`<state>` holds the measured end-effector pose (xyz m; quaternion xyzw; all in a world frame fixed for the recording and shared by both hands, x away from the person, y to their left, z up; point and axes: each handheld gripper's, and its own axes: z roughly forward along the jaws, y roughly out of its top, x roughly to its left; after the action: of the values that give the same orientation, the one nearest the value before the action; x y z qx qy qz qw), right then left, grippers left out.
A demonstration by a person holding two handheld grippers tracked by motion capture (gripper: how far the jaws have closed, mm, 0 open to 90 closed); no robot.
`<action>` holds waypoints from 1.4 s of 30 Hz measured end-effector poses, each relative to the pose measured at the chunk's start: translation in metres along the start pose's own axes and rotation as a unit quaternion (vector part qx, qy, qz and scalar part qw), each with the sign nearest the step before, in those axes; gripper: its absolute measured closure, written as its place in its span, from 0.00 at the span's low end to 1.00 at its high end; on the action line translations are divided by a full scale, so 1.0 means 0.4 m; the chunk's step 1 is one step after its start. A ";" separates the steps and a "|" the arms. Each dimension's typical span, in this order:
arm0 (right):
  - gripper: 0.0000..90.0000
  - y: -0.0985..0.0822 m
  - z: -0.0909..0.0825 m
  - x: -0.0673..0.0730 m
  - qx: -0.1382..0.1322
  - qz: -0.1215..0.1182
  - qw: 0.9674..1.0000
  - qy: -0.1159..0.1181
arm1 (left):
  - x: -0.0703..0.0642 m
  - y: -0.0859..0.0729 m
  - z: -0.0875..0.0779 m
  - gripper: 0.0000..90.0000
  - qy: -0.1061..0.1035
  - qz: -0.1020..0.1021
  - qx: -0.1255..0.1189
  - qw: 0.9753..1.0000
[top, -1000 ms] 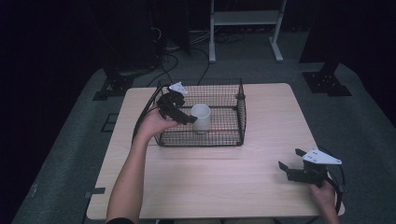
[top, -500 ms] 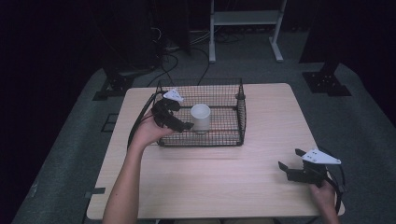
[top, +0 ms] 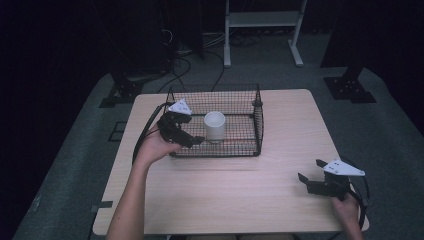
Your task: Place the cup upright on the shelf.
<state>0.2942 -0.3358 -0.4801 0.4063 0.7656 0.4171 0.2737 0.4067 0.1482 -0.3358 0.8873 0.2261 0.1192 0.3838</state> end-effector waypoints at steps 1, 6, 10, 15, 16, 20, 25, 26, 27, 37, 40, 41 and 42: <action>0.15 0.000 0.000 0.000 0.000 0.000 1.000 0.000 | -0.004 -0.002 -0.002 0.08 0.001 0.001 0.000 1.000; 0.15 0.000 0.001 0.000 0.001 0.000 1.000 -0.001 | -0.021 -0.010 -0.009 0.08 0.002 0.005 0.002 1.000; 0.15 0.000 0.001 0.001 0.001 0.001 1.000 -0.001 | -0.033 -0.016 -0.014 0.08 -0.001 0.007 -0.004 1.000; 0.15 0.000 0.001 0.001 0.002 0.000 1.000 -0.001 | -0.047 -0.027 -0.016 0.08 -0.003 0.010 -0.003 1.000; 0.15 0.000 0.001 0.002 0.002 0.000 1.000 -0.001 | -0.051 -0.029 -0.016 0.08 -0.005 0.009 -0.002 1.000; 0.15 0.000 0.000 0.001 0.002 0.002 1.000 -0.002 | -0.066 -0.039 -0.012 0.08 -0.006 0.012 -0.007 1.000; 0.15 0.000 0.001 0.001 0.002 0.000 1.000 -0.002 | -0.086 -0.044 -0.007 0.08 -0.009 0.017 -0.008 1.000; 0.15 0.000 0.001 0.001 0.002 0.001 1.000 -0.002 | -0.088 -0.044 -0.007 0.08 -0.008 0.018 -0.007 1.000; 0.15 0.000 0.001 0.001 0.002 0.001 1.000 -0.002 | -0.090 -0.044 -0.008 0.08 -0.010 0.019 -0.008 1.000; 0.15 0.000 0.001 0.003 0.002 -0.002 1.000 -0.003 | -0.118 -0.067 -0.007 0.08 -0.012 0.021 -0.011 1.000; 0.15 0.000 0.001 0.003 0.002 -0.003 1.000 -0.003 | -0.124 -0.077 -0.008 0.08 -0.014 0.018 -0.013 1.000; 0.15 0.000 0.001 0.003 0.003 -0.004 1.000 -0.003 | -0.126 -0.081 -0.010 0.08 -0.013 0.017 -0.014 1.000; 0.15 0.000 0.001 0.003 0.003 -0.004 1.000 -0.003 | -0.127 -0.084 -0.011 0.08 -0.013 0.018 -0.014 1.000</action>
<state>0.2940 -0.3345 -0.4803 0.4053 0.7674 0.4126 0.2766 0.3503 0.1461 -0.3596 0.8872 0.2035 0.1176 0.3969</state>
